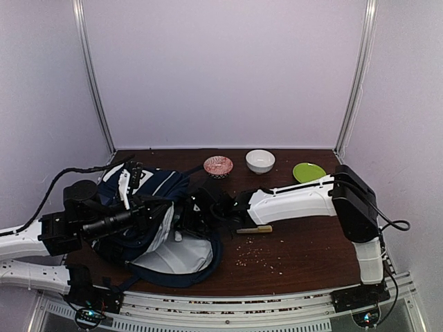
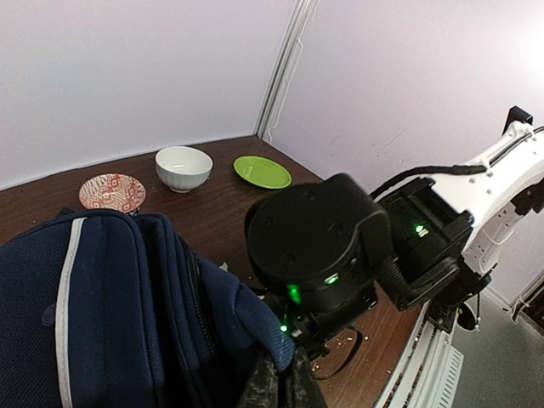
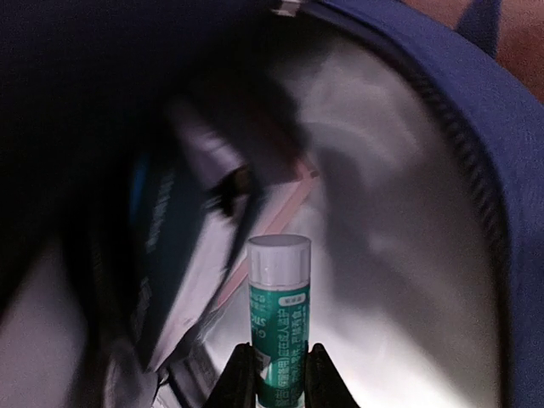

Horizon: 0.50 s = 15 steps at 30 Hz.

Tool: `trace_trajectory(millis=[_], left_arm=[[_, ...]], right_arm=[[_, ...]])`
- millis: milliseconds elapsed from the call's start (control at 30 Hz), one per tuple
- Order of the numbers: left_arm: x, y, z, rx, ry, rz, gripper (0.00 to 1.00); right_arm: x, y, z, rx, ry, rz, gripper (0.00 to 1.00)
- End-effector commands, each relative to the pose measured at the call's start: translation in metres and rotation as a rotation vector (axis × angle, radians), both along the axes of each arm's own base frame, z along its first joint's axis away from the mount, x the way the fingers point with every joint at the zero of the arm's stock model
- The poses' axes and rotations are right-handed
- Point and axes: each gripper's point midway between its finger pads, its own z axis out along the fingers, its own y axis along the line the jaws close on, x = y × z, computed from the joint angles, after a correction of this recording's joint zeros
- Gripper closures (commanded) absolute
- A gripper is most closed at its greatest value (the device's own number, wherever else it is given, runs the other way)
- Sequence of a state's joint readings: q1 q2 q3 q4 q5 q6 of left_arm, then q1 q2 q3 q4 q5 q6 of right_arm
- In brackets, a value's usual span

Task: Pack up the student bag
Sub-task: Place the stationery in the student bag.

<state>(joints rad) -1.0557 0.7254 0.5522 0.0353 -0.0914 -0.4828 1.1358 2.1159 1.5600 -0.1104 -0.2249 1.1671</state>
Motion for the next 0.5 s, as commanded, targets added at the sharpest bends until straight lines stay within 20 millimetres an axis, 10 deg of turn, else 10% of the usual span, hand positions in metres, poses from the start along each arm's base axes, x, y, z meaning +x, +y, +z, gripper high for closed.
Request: trace_trajectory(millis=[0,200,467], left_arm=[[-0.003,0.000,0.040,-0.136,-0.048,-0.014,1.00],[-0.004,-0.003,0.037,-0.139,-0.038,-0.028,1.00],[-0.003,-0.007,0.029,-0.123,-0.019,-0.031,1.00]], right_arm=[[0.025,0.002,-0.020,0.028,0.039,-0.150,0.92],[0.040,0.017,-0.022,0.038,0.001,-0.158,0.86],[0.033,0.031,0.000,0.108,-0.041,-0.064,0.43]])
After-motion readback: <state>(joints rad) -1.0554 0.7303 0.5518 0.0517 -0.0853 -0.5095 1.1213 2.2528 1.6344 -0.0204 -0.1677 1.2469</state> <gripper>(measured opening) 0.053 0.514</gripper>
